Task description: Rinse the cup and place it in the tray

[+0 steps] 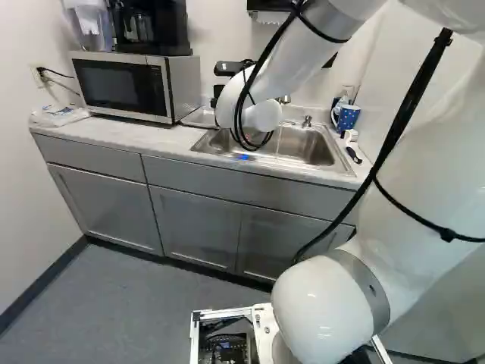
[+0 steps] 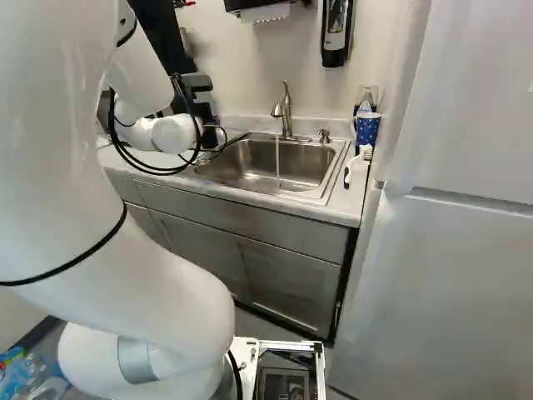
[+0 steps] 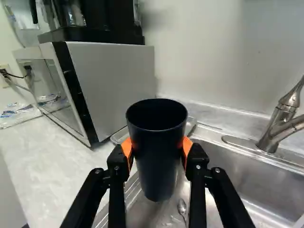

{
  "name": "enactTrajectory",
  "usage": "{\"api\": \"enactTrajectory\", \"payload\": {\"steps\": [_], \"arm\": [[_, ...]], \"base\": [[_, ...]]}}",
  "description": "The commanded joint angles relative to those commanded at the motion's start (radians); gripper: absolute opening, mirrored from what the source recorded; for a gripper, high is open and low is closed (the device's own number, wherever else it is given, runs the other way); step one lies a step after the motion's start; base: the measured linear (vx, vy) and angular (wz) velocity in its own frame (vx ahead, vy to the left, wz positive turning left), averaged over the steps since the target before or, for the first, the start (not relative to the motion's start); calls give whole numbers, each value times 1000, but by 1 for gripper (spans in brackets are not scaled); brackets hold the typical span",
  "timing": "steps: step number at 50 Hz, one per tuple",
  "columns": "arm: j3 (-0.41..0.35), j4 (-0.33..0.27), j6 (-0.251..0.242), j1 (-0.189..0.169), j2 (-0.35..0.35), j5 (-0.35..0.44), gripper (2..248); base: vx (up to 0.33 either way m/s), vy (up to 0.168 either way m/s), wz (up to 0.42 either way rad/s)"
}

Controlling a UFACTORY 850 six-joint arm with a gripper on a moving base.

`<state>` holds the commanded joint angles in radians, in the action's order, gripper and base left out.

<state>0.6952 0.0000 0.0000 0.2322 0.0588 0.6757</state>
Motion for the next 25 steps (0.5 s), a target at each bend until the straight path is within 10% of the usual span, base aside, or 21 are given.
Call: {"api": "enactTrajectory", "payload": {"steps": [25], "arm": [[-20, 0, 0, -78, -19, 29, 121]], "base": [[0, 0, 0]]}}
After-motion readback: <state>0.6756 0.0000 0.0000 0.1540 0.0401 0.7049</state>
